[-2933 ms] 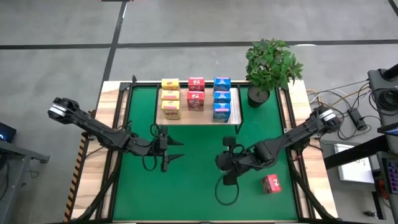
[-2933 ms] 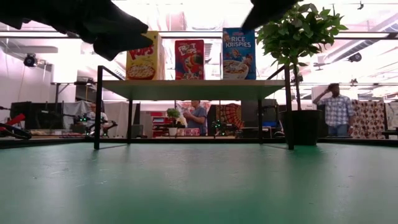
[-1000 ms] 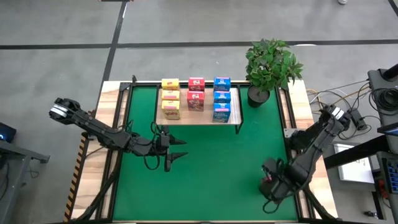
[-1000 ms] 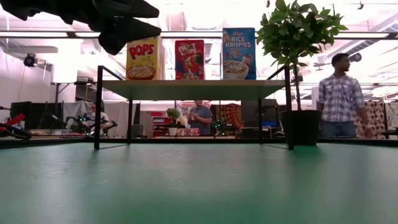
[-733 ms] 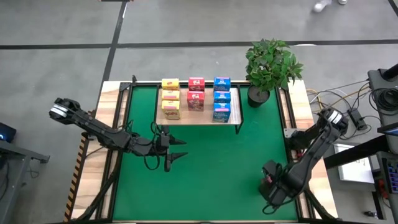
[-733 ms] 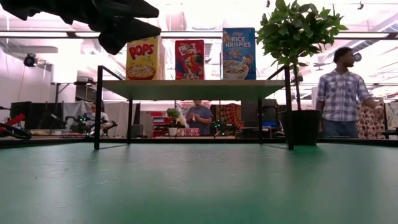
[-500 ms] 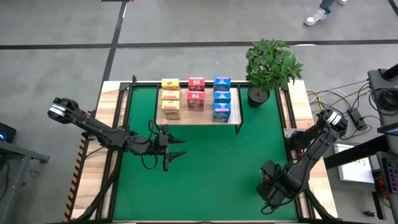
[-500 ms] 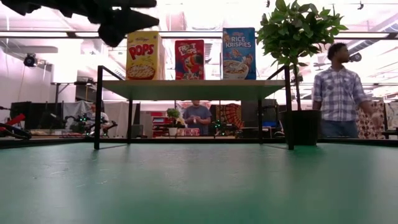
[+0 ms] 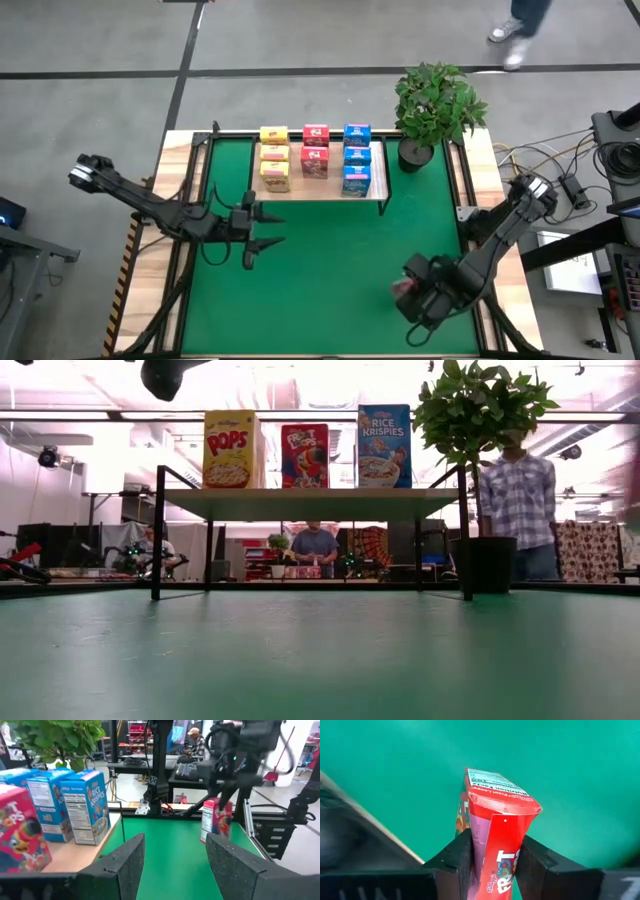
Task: Stack cereal on shelf
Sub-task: Put the red cereal box on the shelf aligned with the other red cereal boxes
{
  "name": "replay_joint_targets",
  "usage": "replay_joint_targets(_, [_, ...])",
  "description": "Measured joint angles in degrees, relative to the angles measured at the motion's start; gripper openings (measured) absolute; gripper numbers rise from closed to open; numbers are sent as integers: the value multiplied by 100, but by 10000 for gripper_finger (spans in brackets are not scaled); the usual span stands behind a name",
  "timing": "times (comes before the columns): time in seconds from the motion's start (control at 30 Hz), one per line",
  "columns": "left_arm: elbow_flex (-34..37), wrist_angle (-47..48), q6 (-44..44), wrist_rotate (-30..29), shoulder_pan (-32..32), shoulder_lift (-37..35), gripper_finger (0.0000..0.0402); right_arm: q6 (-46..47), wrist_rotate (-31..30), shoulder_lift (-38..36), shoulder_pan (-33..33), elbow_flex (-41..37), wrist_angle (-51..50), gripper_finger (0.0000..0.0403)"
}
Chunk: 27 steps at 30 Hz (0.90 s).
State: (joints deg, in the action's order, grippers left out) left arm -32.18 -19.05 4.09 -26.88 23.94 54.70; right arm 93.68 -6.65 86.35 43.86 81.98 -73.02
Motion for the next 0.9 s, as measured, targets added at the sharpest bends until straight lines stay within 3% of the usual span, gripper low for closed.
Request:
replay_joint_targets(0.17, [0,202,-174,0,0,-269,194,-1391,-1035,0,-536,656,717,107])
replay_joint_targets(0.27, [2,352,-244,1,-2,-395,194,-2618,-1341,0,-914,948,1408,104])
replay_joint_targets(0.5, [7,570,-546,1,-2,-693,194,-5099,-1441,0,-1753,1477,2506,103])
replay_joint_targets(0.9, [7,946,-959,-1,-2,-1091,194,-7281,-1414,7,-3092,2372,2265,102])
